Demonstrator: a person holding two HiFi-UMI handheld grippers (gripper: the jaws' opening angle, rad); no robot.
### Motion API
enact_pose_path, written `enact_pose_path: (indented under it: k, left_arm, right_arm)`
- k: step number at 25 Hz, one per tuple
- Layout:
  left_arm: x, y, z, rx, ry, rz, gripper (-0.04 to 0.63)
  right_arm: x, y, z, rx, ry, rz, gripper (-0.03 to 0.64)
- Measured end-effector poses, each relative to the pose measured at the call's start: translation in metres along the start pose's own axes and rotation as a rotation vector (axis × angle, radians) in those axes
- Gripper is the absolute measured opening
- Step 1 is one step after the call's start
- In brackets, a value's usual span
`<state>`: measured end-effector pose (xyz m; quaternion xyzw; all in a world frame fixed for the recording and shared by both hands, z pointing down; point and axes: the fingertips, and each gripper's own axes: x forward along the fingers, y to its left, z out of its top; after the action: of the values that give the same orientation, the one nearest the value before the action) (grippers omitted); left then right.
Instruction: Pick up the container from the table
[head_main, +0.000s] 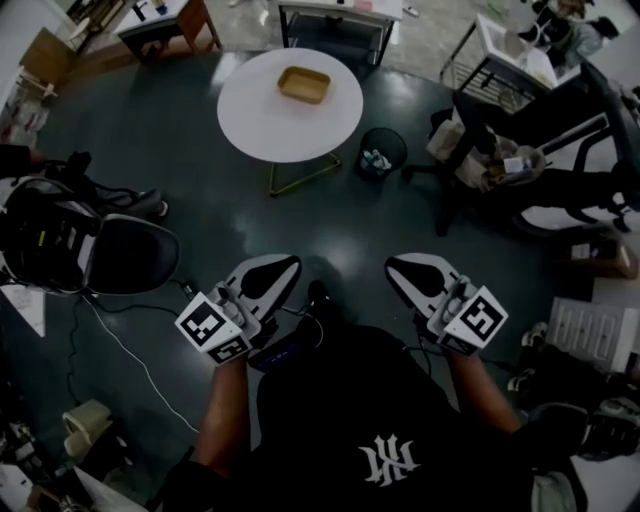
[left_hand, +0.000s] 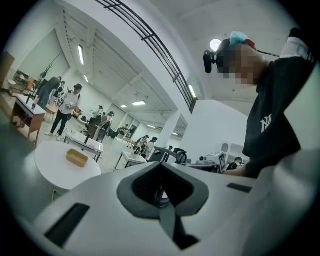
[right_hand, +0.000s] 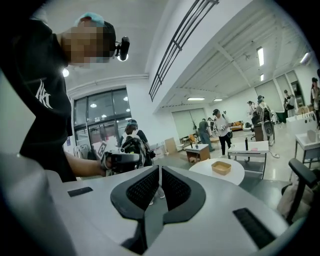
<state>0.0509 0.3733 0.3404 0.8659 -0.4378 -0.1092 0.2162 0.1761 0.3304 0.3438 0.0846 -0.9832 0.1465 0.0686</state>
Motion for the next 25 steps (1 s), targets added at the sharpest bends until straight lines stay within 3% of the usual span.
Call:
enact_pose_path:
  k: [12, 21, 25]
  left_arm:
    - [0.022, 0.055, 0.019, -0.032, -0.025, -0.017, 0.003]
    - [0.045, 0.067, 0.04, 0.029, -0.064, 0.09, 0.003]
    - [0.084, 0.073, 0.054, 0.05, -0.068, 0.135, 0.003]
  right_arm:
    - [0.032, -0.045, 0.021, -0.021, 0.05, -0.039, 0.041]
    - [0.043, -0.088, 0.042, -0.064, 0.017, 0.076, 0.041]
    - [0.037, -0.13, 0.063, -0.078, -0.008, 0.119, 0.042]
